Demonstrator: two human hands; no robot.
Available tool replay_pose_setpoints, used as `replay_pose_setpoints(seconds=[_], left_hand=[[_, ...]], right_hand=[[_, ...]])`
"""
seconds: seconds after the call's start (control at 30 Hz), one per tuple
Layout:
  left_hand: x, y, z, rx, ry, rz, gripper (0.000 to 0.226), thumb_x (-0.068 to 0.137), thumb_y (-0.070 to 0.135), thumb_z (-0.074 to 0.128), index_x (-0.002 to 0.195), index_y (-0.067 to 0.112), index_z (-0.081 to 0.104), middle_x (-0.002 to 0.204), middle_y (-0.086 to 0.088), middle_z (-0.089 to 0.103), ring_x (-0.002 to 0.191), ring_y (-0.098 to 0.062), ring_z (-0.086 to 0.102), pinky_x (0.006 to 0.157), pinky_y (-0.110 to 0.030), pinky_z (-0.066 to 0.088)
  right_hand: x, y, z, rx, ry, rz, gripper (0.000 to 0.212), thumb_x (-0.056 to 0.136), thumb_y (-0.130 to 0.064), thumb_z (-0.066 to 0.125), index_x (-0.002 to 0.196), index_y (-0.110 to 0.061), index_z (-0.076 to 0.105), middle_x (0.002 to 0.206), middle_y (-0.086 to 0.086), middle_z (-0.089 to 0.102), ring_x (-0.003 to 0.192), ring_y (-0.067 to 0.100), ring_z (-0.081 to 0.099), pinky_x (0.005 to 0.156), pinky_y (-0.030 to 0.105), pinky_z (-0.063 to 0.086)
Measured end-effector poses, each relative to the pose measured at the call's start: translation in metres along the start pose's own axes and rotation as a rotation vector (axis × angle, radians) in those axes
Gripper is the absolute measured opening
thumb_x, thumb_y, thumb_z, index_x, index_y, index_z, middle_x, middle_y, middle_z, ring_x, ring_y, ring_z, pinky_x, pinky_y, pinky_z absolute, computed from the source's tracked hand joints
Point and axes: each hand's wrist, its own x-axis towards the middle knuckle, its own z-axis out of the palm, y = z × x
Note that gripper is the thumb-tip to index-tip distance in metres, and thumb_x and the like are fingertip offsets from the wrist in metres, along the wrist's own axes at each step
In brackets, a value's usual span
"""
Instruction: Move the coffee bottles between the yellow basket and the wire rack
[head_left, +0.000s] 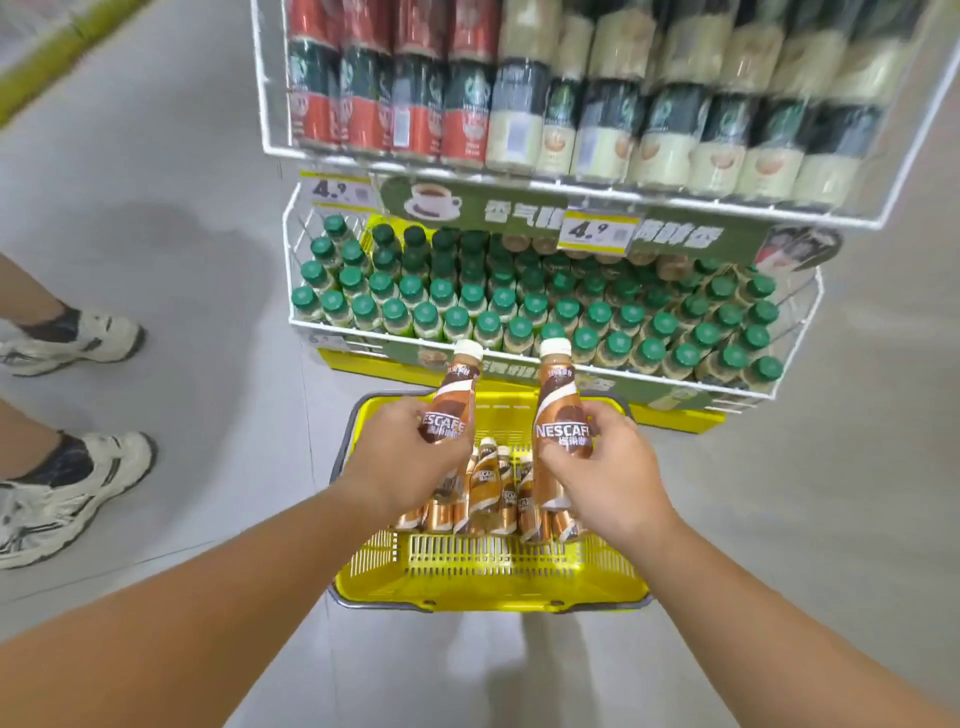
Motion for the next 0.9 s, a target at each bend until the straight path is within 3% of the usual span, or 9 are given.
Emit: replay_pose_setpoints(seconds=[0.1,0.27,0.37,0.47,0.53,0.6,0.67,0.8,0.9], left_hand=[[-0.030,0.054,-0.044,-0.103,0.034,0.045,0.022,0.068,0.038,0.079,0.084,0.027,0.069,0.078,0.003,0.067,0.066,-0.017,0.068,0.053,-0.030,0.058],[-0.076,0.147,-0.115,-0.206,0.070,0.133,0.034,0.062,0.031,0.080,0.093,0.037,0.067,0.082,0.002,0.072,0.060,-0.012,0.071,0.050,-0.034,0.061],[-0.102,0.208,-0.159,-0.231,0.097,0.209,0.039,0.060,0.035,0.079,0.093,0.050,0.064,0.096,0.004,0.068,0.065,-0.010,0.072,0.044,-0.024,0.056],[-0.132,0.265,-0.201,-0.246,0.132,0.272,0.044,0.059,0.039,0.080,0.097,0.057,0.064,0.097,0.020,0.060,0.070,-0.005,0.071,0.047,-0.030,0.059],[-0.148,0.302,-0.227,-0.248,0.173,0.301,0.049,0.058,0.040,0.082,0.102,0.051,0.065,0.094,0.023,0.060,0.068,-0.005,0.071,0.050,-0.032,0.061],[-0.164,0.337,-0.251,-0.226,0.234,0.345,0.051,0.055,0.043,0.083,0.101,0.052,0.065,0.091,0.019,0.064,0.068,-0.002,0.071,0.056,-0.022,0.059],[-0.177,0.370,-0.275,-0.211,0.290,0.376,0.049,0.050,0.049,0.081,0.096,0.054,0.064,0.090,0.016,0.066,0.068,0.002,0.069,0.056,-0.011,0.052],[-0.204,0.443,-0.321,-0.179,0.356,0.421,0.051,0.045,0.057,0.077,0.094,0.057,0.061,0.095,0.025,0.065,0.076,0.007,0.067,0.059,-0.015,0.051],[-0.218,0.500,-0.355,-0.154,0.372,0.519,0.044,0.059,0.044,0.083,0.097,0.044,0.062,0.098,0.015,0.063,0.086,0.002,0.065,0.064,-0.008,0.047]], right_hand=[[-0.027,-0.056,-0.044,0.044,0.036,-0.072,0.036,0.077,-0.027,0.075,0.101,-0.044,0.054,0.104,-0.016,0.055,0.088,0.002,0.060,0.074,0.024,0.045],[-0.064,-0.148,-0.117,0.095,0.122,-0.144,0.044,0.076,-0.027,0.078,0.112,-0.040,0.055,0.103,-0.016,0.058,0.080,-0.003,0.062,0.063,0.011,0.044],[-0.082,-0.208,-0.164,0.156,0.151,-0.179,0.047,0.078,-0.026,0.079,0.116,-0.039,0.055,0.107,-0.016,0.055,0.080,0.003,0.064,0.064,0.020,0.053],[-0.099,-0.269,-0.209,0.197,0.159,-0.206,0.046,0.078,-0.024,0.079,0.114,-0.040,0.056,0.107,-0.015,0.056,0.085,0.011,0.067,0.069,0.039,0.061],[-0.106,-0.311,-0.240,0.195,0.198,-0.273,0.040,0.077,-0.026,0.079,0.102,-0.046,0.055,0.102,-0.013,0.060,0.080,0.004,0.066,0.067,0.028,0.058],[-0.116,-0.355,-0.269,0.213,0.235,-0.320,0.041,0.077,-0.024,0.080,0.094,-0.048,0.051,0.098,-0.014,0.057,0.081,-0.007,0.062,0.060,0.012,0.050],[-0.127,-0.393,-0.297,0.210,0.235,-0.348,0.046,0.078,-0.021,0.081,0.103,-0.042,0.049,0.101,-0.017,0.053,0.085,-0.018,0.056,0.061,0.002,0.045],[-0.140,-0.463,-0.350,0.180,0.259,-0.402,0.055,0.076,-0.023,0.082,0.110,-0.043,0.043,0.108,-0.016,0.053,0.084,-0.003,0.060,0.065,0.004,0.047],[-0.143,-0.509,-0.390,0.170,0.324,-0.458,0.051,0.077,-0.028,0.080,0.114,-0.041,0.046,0.105,-0.020,0.051,0.086,-0.004,0.057,0.060,0.008,0.047]])
